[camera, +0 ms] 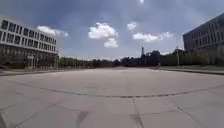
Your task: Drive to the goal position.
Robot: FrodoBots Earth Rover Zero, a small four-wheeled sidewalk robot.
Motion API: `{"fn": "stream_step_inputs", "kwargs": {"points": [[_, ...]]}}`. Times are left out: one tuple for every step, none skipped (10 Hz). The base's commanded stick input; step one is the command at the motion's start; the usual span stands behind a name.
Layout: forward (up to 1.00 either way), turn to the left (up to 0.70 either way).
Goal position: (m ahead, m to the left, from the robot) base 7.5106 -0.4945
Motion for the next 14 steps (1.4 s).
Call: {"fn": "stream_step_inputs", "kwargs": {"points": [[0.70, 0.00], [0.70, 0.00], [0.70, 0.00], [0.70, 0.00], [0.70, 0.00], [0.70, 0.00], [0.70, 0.00], [0.70, 0.00], [0.70, 0.00], [0.70, 0.00], [0.70, 0.00], [0.70, 0.00], [0.70, 0.00], [0.70, 0.00]]}}
